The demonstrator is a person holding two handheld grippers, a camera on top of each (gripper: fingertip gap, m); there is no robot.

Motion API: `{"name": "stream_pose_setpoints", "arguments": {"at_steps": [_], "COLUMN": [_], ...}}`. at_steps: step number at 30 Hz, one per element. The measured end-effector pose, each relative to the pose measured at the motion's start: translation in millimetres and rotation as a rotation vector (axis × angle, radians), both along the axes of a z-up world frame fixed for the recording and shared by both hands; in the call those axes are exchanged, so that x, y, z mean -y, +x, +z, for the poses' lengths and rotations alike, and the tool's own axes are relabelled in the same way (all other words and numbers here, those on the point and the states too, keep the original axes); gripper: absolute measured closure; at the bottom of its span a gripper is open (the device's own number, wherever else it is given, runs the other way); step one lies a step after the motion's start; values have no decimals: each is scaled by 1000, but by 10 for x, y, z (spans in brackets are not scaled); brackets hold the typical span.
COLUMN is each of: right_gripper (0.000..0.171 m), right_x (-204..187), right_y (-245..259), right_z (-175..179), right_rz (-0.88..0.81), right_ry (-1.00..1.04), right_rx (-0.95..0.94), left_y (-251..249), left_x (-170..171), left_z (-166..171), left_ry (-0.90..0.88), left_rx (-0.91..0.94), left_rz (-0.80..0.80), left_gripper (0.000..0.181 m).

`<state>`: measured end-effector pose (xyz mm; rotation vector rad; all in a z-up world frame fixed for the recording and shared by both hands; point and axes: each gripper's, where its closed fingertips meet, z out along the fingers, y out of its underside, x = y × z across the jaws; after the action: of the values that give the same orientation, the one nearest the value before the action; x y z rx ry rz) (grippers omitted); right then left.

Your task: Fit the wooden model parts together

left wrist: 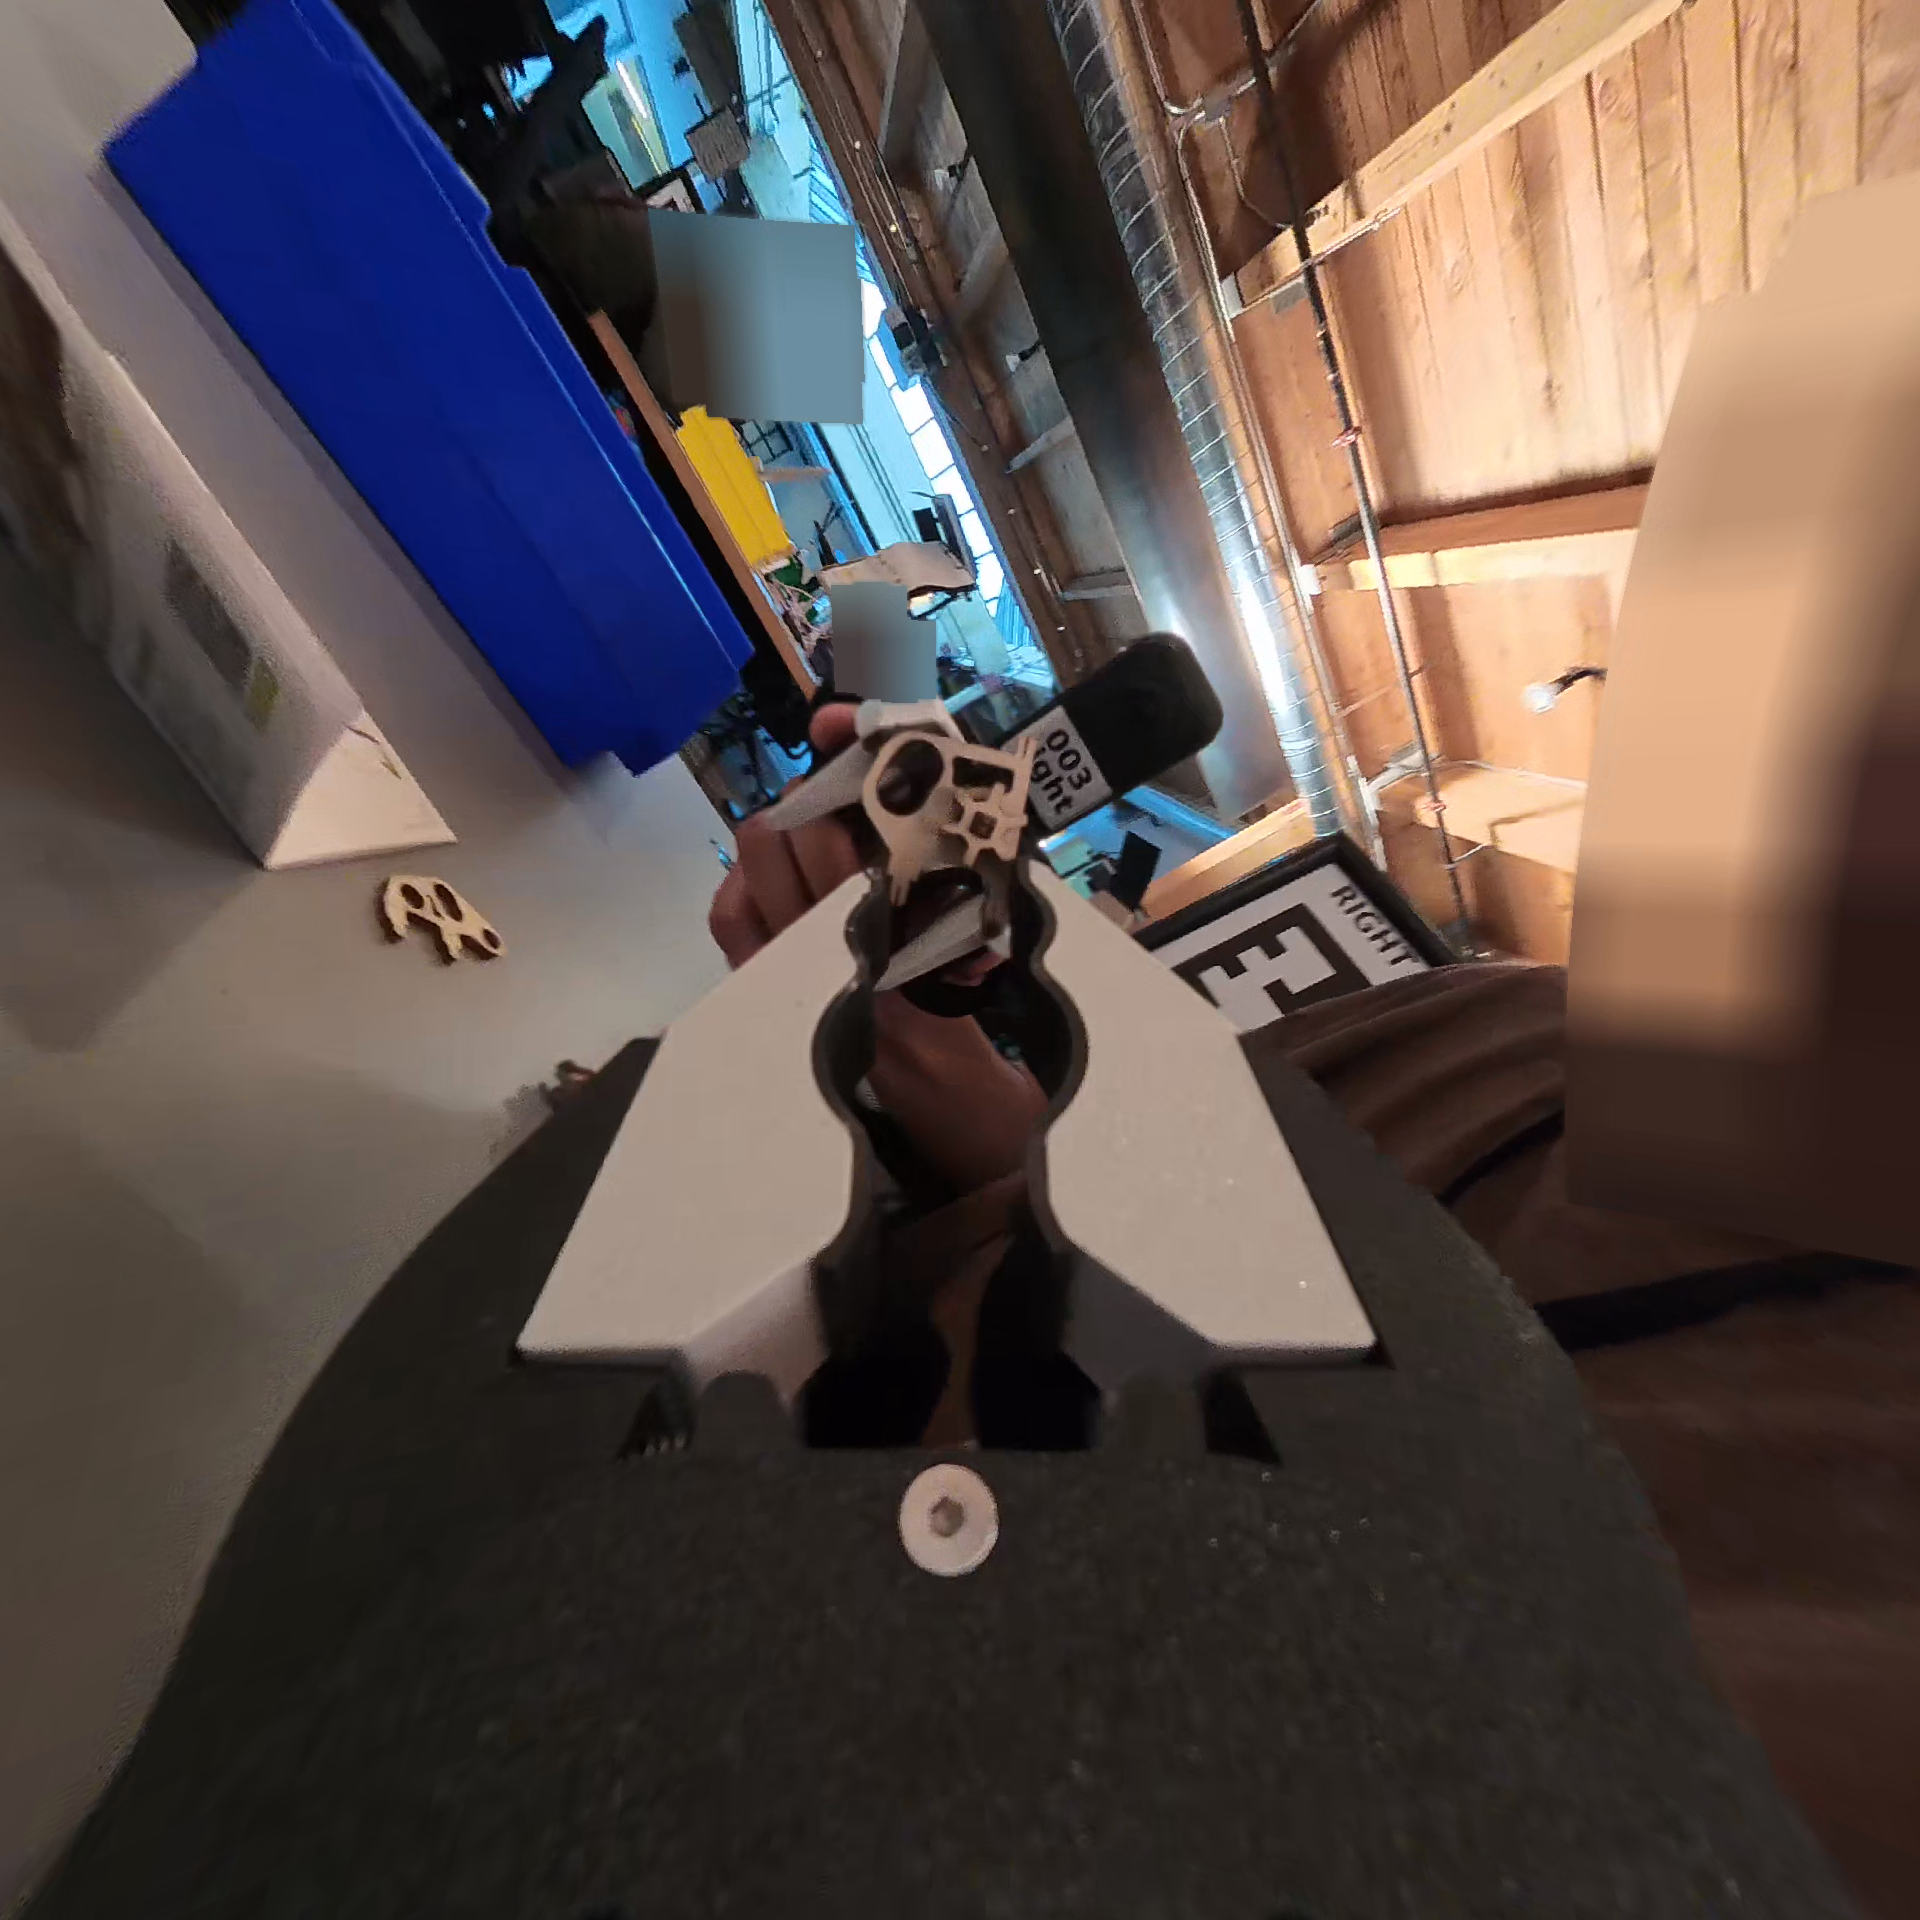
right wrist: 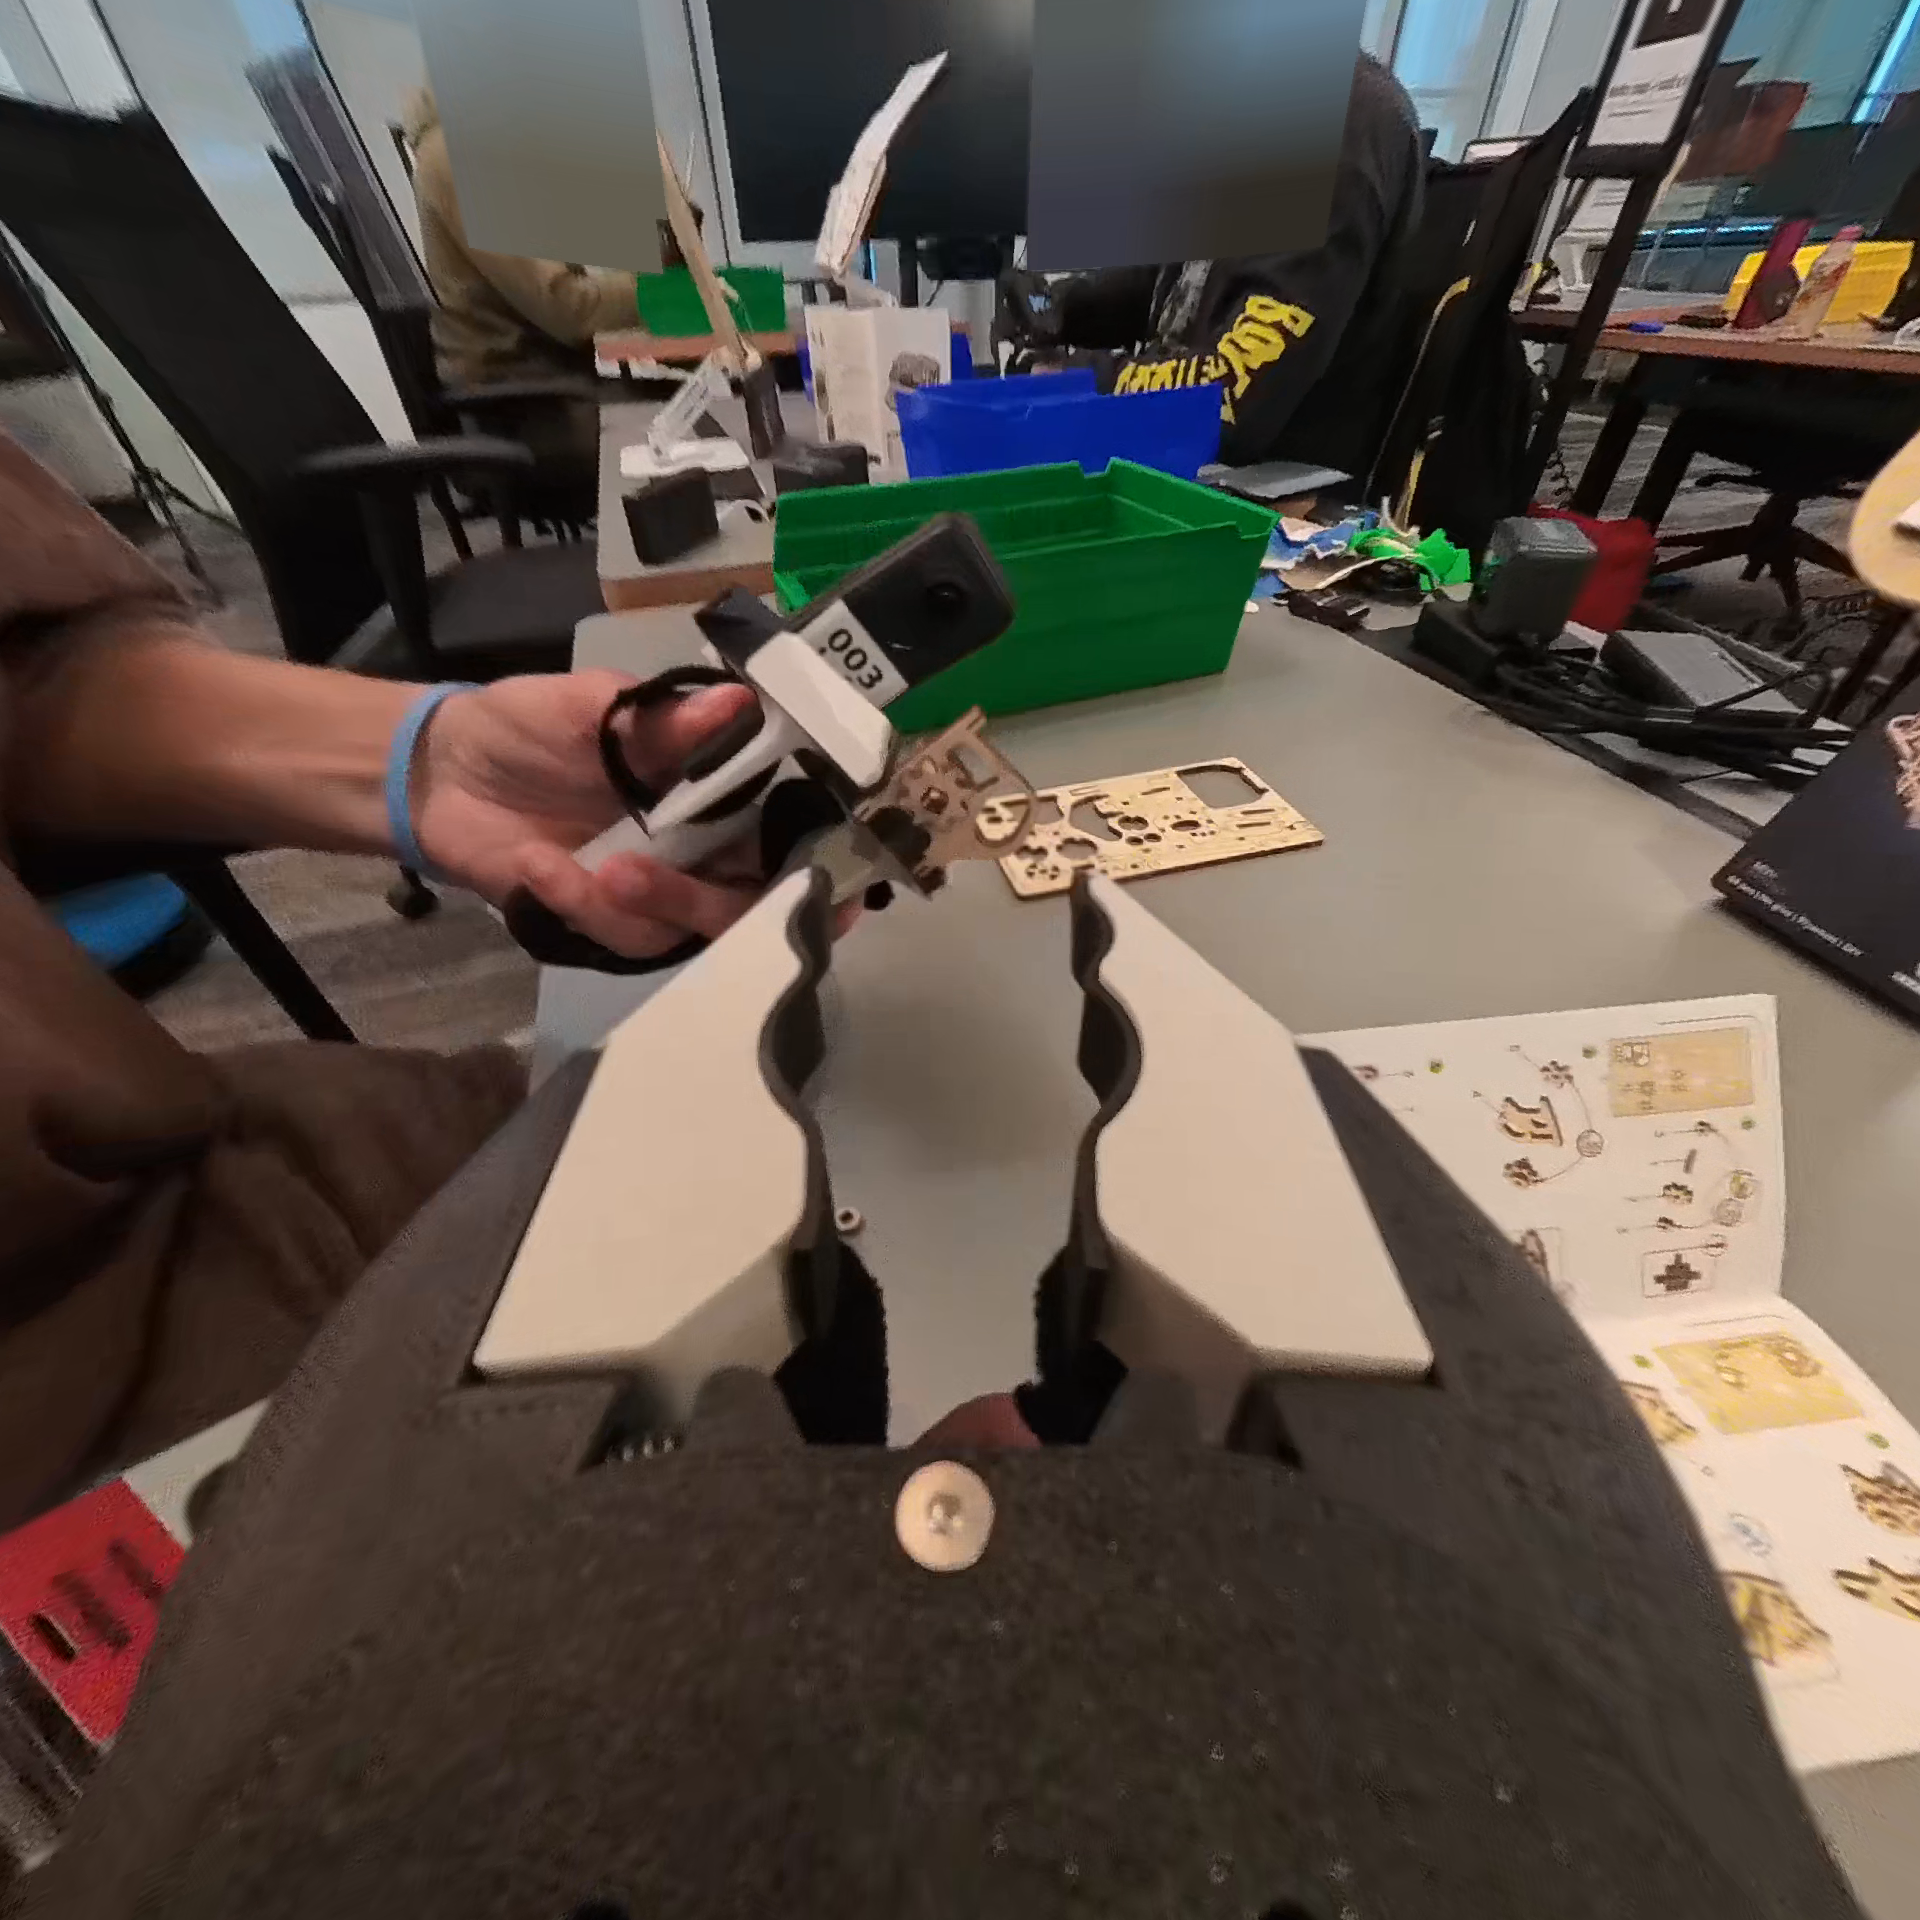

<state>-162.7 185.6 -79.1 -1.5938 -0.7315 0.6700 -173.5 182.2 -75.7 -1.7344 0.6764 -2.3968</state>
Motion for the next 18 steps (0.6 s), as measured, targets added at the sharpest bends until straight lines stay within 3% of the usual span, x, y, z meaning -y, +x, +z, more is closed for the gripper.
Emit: {"name": "stream_pose_setpoints", "arguments": {"at_steps": [3,7,12,18], "right_gripper": [127,131,139,144], "right_x": [29,145,359,548], "right_y": [-33,-60,-47,-132], "right_z": [-30,97,164,-32], "right_rz": [28,164,338,478], "right_ry": [-7,-67,-102,-203], "right_rx": [-2,-145,-201,-148], "left_y": [5,4,-21,-104], "left_x": [91,204,476,741], "left_z": [19,2,-134,-186], "left_ry": [-86,-188,-126,-61], "left_rx": [28,45,-50,-107], "left_rz": [-83,-187,-347,-496], "left_gripper": [160,161,160,160]}}
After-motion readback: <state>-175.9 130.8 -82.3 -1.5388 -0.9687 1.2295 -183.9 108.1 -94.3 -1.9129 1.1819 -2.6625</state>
